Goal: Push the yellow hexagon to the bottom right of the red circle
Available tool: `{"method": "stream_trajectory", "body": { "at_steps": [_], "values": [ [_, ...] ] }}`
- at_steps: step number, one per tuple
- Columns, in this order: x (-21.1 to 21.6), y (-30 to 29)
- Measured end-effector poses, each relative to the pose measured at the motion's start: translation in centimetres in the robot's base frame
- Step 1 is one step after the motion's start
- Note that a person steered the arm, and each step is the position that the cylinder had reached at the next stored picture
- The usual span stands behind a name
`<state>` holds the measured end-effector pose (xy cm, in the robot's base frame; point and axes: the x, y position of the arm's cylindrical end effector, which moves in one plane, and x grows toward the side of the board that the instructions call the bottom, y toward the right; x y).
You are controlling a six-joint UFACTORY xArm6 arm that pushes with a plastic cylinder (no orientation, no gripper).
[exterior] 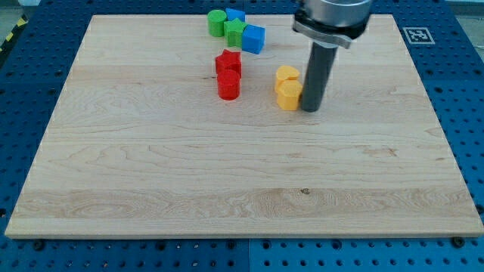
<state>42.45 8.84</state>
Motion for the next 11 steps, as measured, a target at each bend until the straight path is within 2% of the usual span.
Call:
{"method": "stream_trajectory", "body": {
  "at_steps": [1,2,3,4,8,9,11],
  "values": [
    [-0.4,-3.5],
    [-0.7,-2.1],
    [-0.6,5.5],
    [-2.5,7.6],
    [-4.5,-5.2],
    [-4.5,-5.7],
    [-2.3,1.7]
  ]
}}
